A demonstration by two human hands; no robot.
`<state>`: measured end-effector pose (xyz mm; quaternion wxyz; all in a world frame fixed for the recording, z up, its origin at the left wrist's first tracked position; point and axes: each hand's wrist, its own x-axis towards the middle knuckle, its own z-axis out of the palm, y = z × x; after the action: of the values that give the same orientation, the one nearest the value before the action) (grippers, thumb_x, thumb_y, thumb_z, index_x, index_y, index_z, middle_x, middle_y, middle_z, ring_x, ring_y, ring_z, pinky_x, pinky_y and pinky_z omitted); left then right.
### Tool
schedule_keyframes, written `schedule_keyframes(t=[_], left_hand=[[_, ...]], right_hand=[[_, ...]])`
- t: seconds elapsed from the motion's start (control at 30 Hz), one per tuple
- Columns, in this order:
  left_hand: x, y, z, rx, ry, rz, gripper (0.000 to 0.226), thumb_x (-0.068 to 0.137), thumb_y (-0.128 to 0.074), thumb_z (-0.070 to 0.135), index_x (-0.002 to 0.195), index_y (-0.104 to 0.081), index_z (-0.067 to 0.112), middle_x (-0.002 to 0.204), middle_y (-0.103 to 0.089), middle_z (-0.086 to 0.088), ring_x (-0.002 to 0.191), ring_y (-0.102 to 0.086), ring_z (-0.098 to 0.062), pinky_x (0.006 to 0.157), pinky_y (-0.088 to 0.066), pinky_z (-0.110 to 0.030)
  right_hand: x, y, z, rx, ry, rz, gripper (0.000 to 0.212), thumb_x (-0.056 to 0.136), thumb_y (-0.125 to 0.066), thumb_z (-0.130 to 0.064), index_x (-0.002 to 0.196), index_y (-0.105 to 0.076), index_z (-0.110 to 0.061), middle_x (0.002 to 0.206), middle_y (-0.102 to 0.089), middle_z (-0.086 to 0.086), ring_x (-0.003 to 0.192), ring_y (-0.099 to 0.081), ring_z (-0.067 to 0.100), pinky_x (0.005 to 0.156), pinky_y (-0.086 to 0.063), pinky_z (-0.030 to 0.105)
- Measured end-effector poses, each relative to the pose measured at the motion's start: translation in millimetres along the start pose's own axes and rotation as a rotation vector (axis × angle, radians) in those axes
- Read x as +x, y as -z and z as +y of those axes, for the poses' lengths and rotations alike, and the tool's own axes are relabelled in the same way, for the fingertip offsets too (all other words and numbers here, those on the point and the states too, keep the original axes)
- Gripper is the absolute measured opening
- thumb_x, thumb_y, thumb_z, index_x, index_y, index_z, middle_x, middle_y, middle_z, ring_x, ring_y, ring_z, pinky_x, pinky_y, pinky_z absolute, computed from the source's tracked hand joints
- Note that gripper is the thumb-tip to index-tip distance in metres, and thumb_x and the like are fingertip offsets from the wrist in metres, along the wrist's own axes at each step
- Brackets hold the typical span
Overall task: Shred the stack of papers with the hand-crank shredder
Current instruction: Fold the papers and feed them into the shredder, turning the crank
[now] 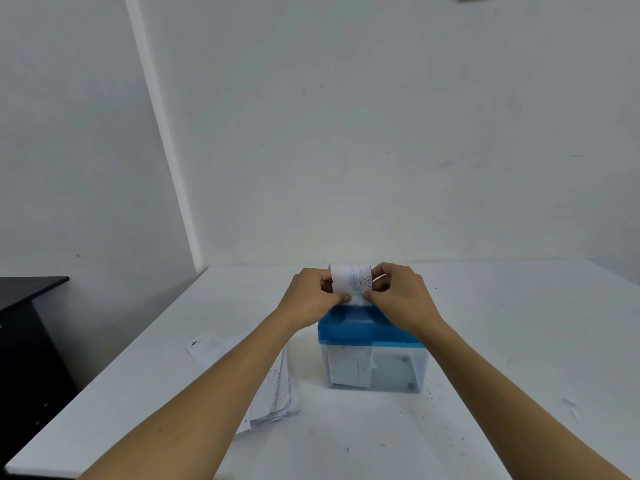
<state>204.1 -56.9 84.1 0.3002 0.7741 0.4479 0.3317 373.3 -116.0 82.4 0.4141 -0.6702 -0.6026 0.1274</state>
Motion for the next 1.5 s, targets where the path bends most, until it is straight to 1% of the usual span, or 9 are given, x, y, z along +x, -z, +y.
schedule_keyframes(t=[0.3, 0.5, 0.6, 0.7, 0.77, 0.93, 1.13, 1.3, 1.5], left_hand=[[-2.5, -6.2, -3.9, 0.021, 0.002, -0.015, 0.027, 0.091, -0.074, 0.025, 0.116, -0.071, 0.016, 0.103, -0.068, 0.009, 0.092, -0.064, -0.008, 0.067, -0.046, -0.009], [-2.4, -10.3, -9.0, 0.017, -0.011, 0.002, 0.027, 0.093, -0.072, 0.025, 0.118, -0.070, 0.015, 0.107, -0.064, 0.014, 0.097, -0.060, -0.009, 0.070, -0.045, -0.009], [-2.2, -12.5, -13.0, 0.004, 0.000, 0.017, 0.026, 0.093, -0.072, 0.027, 0.116, -0.070, 0.015, 0.106, -0.065, 0.013, 0.099, -0.061, -0.012, 0.073, -0.045, -0.011], [-1.3, -13.3, -12.8, -0.007, 0.013, 0.010, 0.028, 0.093, -0.071, 0.027, 0.118, -0.069, 0.015, 0.108, -0.064, 0.012, 0.099, -0.060, -0.011, 0.073, -0.045, -0.012], [-1.7, -13.3, -10.4, 0.003, 0.025, 0.003, 0.031, 0.093, -0.071, 0.027, 0.121, -0.068, 0.014, 0.110, -0.062, 0.012, 0.098, -0.058, -0.010, 0.074, -0.045, -0.014], [-1.9, -12.8, -11.3, 0.001, 0.034, -0.007, 0.029, 0.094, -0.071, 0.028, 0.119, -0.068, 0.015, 0.112, -0.063, 0.011, 0.097, -0.058, -0.008, 0.074, -0.045, -0.014], [-2.6, -11.8, -10.2, -0.041, 0.062, -0.024, 0.033, 0.093, -0.071, 0.026, 0.123, -0.067, 0.013, 0.121, -0.066, 0.006, 0.105, -0.059, -0.013, 0.085, -0.048, -0.022], [-7.4, -15.7, -7.7, -0.095, 0.072, -0.021, 0.043, 0.085, -0.079, 0.037, 0.121, -0.065, 0.018, 0.120, -0.066, 0.006, 0.102, -0.060, -0.007, 0.079, -0.048, -0.016], [-17.7, -39.6, -4.4, -0.161, 0.033, 0.108, 0.047, 0.074, -0.084, 0.050, 0.106, -0.064, 0.022, 0.110, -0.059, 0.012, 0.094, -0.057, -0.002, 0.070, -0.045, -0.013]], right_hand=[[-4.0, 13.9, 2.5, 0.019, 0.016, -0.025, 0.016, 0.087, -0.074, -0.023, 0.101, -0.066, -0.026, 0.090, -0.067, -0.014, 0.082, -0.061, -0.002, 0.067, -0.045, 0.009], [-21.1, 49.9, 46.1, 0.049, -0.050, 0.237, 0.013, 0.101, -0.053, -0.022, 0.104, -0.066, -0.024, 0.101, -0.067, -0.009, 0.092, -0.060, 0.004, 0.087, -0.051, 0.026], [-48.1, 50.3, 79.1, 0.005, -0.032, 0.126, 0.038, 0.095, -0.047, 0.000, 0.122, -0.059, -0.024, 0.127, -0.059, -0.005, 0.117, -0.052, 0.011, 0.101, -0.043, 0.030], [-71.3, 41.8, 97.9, -0.162, 0.018, -0.114, 0.081, 0.083, -0.047, 0.011, 0.150, -0.030, -0.032, 0.155, -0.031, -0.011, 0.142, -0.026, 0.006, 0.119, -0.024, 0.028], [-76.2, 35.5, 101.4, -0.199, 0.022, -0.168, 0.093, 0.081, -0.045, 0.012, 0.155, -0.015, -0.035, 0.161, -0.020, -0.014, 0.146, -0.019, 0.004, 0.121, -0.020, 0.028], [-75.8, 18.5, 105.5, -0.228, -0.051, -0.222, 0.077, 0.093, -0.046, 0.003, 0.155, -0.014, -0.031, 0.160, -0.023, -0.010, 0.143, -0.027, 0.009, 0.119, -0.023, 0.030], [-81.2, 7.4, 106.0, -0.343, 0.030, -0.228, 0.053, 0.091, -0.054, -0.011, 0.134, -0.026, -0.026, 0.131, -0.036, -0.013, 0.115, -0.036, 0.003, 0.108, -0.036, 0.019], [-84.2, 14.5, 94.7, -0.448, -0.047, -0.253, 0.045, 0.087, -0.055, -0.014, 0.122, -0.029, -0.028, 0.118, -0.055, -0.011, 0.099, -0.058, 0.011, 0.084, -0.056, 0.026], [-84.7, 35.4, 75.9, -0.688, -0.060, -0.294, 0.028, 0.092, -0.054, -0.025, 0.119, -0.044, -0.022, 0.113, -0.061, -0.009, 0.092, -0.061, 0.011, 0.078, -0.054, 0.023]])
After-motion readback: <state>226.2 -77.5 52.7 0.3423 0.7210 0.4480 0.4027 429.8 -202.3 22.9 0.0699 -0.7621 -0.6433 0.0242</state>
